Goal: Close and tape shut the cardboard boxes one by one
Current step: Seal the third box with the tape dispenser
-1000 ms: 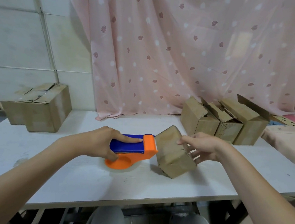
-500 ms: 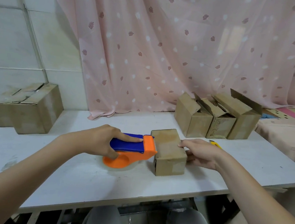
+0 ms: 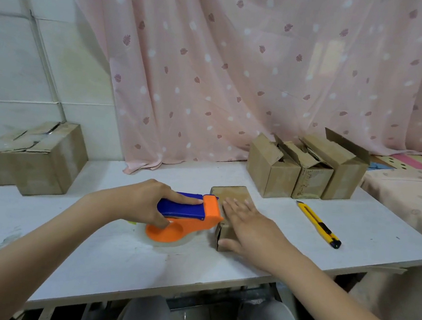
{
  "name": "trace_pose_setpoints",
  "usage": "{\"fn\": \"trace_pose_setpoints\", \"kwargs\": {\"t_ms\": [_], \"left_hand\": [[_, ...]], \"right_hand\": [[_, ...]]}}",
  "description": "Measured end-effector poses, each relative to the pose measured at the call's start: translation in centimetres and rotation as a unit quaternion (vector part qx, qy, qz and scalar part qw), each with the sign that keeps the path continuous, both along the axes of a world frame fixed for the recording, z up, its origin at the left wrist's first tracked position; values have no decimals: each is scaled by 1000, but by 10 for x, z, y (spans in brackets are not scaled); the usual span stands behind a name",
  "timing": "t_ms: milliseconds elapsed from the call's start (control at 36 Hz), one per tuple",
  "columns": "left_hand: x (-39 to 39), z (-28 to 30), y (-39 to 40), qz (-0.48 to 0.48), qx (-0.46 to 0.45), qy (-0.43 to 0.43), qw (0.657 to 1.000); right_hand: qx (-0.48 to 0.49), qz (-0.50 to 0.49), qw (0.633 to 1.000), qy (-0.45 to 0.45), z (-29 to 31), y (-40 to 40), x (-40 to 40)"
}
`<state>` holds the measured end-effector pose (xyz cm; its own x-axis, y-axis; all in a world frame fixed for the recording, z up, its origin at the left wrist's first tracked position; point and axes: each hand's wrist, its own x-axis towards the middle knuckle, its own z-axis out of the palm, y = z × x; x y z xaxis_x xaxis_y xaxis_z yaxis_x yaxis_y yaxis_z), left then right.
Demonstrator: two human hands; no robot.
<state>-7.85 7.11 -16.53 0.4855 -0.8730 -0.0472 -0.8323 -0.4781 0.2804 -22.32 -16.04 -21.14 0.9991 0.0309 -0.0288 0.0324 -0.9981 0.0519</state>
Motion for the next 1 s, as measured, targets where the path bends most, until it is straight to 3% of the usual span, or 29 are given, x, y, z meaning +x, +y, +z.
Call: {"fn": "trace_pose_setpoints", "kwargs": {"t_ms": [83, 417, 750, 833, 917, 1000], "left_hand": [[0, 0, 3, 1, -5, 1, 1000], [4, 4, 23, 19, 17, 3, 1000], [2, 6, 36, 25, 22, 17, 999], [0, 3, 36, 24, 4, 5, 1000], [0, 0, 36, 23, -13, 0, 1000], [0, -1, 37, 19, -14, -4, 1000]], "right_hand": [[-14, -5, 999, -43, -8, -1, -3], [-12, -19, 999, -34, -12, -4, -2], [122, -27, 992, -30, 3, 2, -9], [170, -65, 983, -38, 9, 8, 0], [102, -149, 983, -19, 13, 17, 19], [131, -231, 964, 35, 23, 29, 42]]}}
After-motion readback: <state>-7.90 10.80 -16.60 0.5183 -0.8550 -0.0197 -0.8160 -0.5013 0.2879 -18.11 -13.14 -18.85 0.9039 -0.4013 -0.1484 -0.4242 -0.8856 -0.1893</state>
